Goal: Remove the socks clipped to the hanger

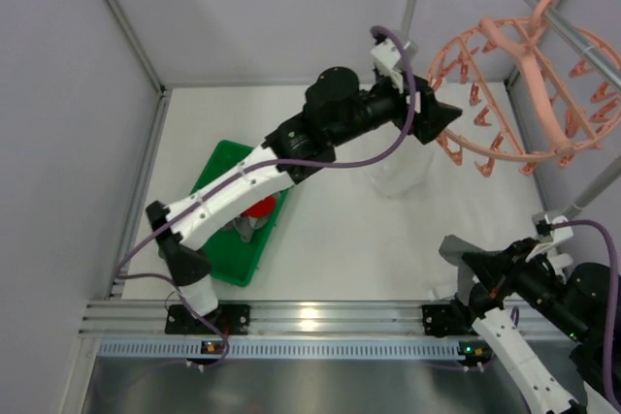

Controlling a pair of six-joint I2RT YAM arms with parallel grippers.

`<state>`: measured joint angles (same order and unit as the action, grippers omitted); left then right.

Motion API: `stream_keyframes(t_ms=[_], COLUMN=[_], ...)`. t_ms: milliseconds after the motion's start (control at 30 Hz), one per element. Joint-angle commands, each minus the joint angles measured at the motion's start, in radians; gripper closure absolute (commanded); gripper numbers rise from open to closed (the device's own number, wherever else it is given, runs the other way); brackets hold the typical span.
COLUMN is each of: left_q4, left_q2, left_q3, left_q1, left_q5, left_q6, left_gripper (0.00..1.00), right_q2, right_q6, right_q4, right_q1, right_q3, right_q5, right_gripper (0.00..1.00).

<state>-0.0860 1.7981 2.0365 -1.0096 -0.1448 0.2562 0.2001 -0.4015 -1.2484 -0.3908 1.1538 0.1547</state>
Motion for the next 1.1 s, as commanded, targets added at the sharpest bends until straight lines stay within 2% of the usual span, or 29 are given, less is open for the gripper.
stream_keyframes(t_ms=[0,67,100,133,200,367,500,567,600,633,733,767,833,867,1067], left_q4=[0.037,0.034,0.034,0.028,0.000,-0.133,-0.147,-0.152,-0.175,-0.173,-0.163,-0.149,-0.086,-0.058,0.156], left_q2=[-0.271,-0.412,-0.457,-0.500,-0.601,-0.765,-0.943,-1.032,-1.052,-1.077,-1.038,-1.011,-0.952,-0.939,-0.934], left_q3=[-0.187,-0.292,-0.400,-0.453,-0.591,-0.807,-0.950,-0.995,-1.022,-1.036,-1.064,-1.069,-1.082,-1.105,-1.212], left_q1=[0.002,0.002,0.003,0.002,0.003,0.003,0.003,0.002,0.003,0.003,0.003,0.002,0.002,0.003,0.002], left_q5=[0.267,0.412,0.544,0.615,0.786,1.028,1.099,1.035,0.946,0.744,0.426,0.277,0.165,0.086,-0.087], left_q6=[-0.158,-0.199,-0.210,-0.219,-0.222,-0.166,-0.078,-0.045,-0.058,-0.070,-0.071,-0.064,-0.064,-0.070,-0.150], left_gripper=[0.02,0.02,0.02,0.02,0.02,0.01,0.02,0.01,0.01,0.01,0.01,0.01,0.02,0.02,0.02], right_q2=[0.035,0.067,0.080,0.103,0.125,0.211,0.252,0.283,0.292,0.317,0.363,0.372,0.401,0.410,0.446], right_q6=[0.009,0.013,0.021,0.021,0.018,-0.058,-0.112,-0.114,-0.108,-0.099,-0.134,-0.152,-0.154,-0.154,-0.194], right_q4=[0.133,0.176,0.223,0.256,0.323,0.581,0.700,0.727,0.727,0.721,0.773,0.796,0.810,0.810,0.889], right_q1=[-0.007,0.004,0.024,0.039,0.093,0.243,0.253,0.250,0.242,0.236,0.193,0.140,0.068,-0.007,-0.280], right_q3=[-0.051,-0.083,-0.092,-0.100,-0.134,-0.215,-0.210,-0.194,-0.186,-0.166,-0.184,-0.193,-0.210,-0.213,-0.255], right_q5=[0.130,0.196,0.224,0.256,0.370,0.604,0.638,0.645,0.637,0.626,0.617,0.600,0.527,0.505,0.335], right_gripper=[1.00,1.00,1.00,1.00,1.00,1.00,1.00,1.00,1.00,1.00,1.00,1.00,1.00,1.00,1.00])
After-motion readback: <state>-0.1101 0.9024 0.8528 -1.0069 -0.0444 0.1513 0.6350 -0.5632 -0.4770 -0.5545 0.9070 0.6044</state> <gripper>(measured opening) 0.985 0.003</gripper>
